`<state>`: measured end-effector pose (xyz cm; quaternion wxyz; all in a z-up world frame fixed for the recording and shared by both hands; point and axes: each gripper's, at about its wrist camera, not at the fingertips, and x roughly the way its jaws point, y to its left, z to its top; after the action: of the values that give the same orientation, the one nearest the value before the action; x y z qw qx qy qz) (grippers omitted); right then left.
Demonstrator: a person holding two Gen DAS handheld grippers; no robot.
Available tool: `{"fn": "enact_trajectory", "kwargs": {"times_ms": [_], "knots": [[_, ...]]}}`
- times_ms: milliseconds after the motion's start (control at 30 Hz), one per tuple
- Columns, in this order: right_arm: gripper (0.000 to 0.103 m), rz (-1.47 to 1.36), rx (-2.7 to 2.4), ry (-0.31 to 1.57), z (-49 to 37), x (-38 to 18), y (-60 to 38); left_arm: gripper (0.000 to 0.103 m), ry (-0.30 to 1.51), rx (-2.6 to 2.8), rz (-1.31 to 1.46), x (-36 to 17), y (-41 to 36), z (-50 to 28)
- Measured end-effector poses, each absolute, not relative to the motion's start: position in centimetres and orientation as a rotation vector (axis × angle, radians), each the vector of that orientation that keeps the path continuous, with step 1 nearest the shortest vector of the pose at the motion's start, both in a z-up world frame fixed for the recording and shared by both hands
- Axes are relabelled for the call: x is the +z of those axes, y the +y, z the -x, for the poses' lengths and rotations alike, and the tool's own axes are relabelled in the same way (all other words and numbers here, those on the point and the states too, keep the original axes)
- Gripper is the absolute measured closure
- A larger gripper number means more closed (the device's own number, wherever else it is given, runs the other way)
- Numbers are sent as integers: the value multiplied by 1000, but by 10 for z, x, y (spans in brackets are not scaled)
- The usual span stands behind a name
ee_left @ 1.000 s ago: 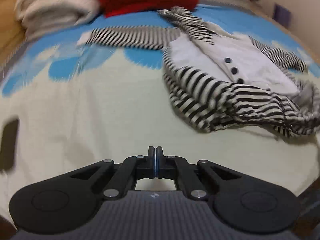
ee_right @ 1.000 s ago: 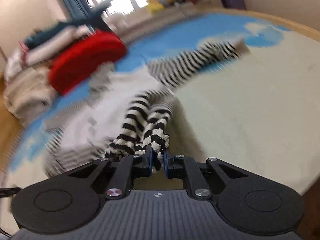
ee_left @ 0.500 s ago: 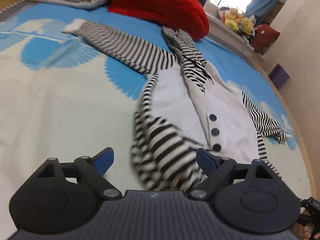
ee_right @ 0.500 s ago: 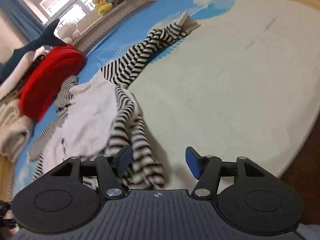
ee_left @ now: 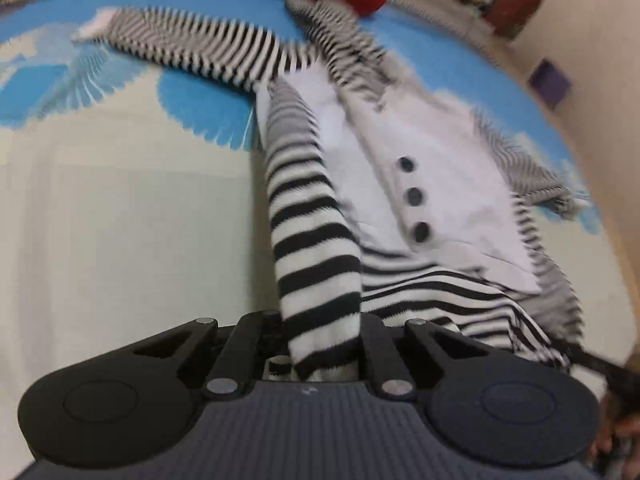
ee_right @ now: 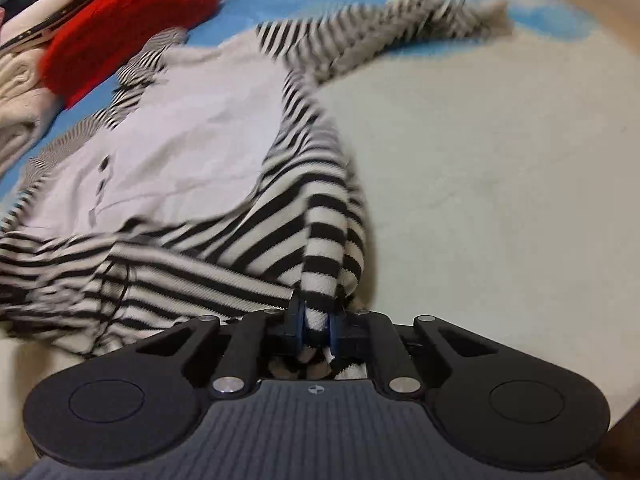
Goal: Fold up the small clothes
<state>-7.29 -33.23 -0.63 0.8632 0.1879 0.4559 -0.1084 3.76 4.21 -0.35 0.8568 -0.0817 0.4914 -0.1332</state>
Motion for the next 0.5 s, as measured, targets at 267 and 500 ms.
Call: {"fn": "enact_trajectory", "kwargs": {"times_ms": [267, 500], "knots": [[92, -396, -122, 965, 112, 7, -325, 94, 1077, -314, 129, -17, 71, 71], [87, -295, -68, 1003, 138, -12, -322, 59, 1140, -243, 194, -41, 81, 75]]}}
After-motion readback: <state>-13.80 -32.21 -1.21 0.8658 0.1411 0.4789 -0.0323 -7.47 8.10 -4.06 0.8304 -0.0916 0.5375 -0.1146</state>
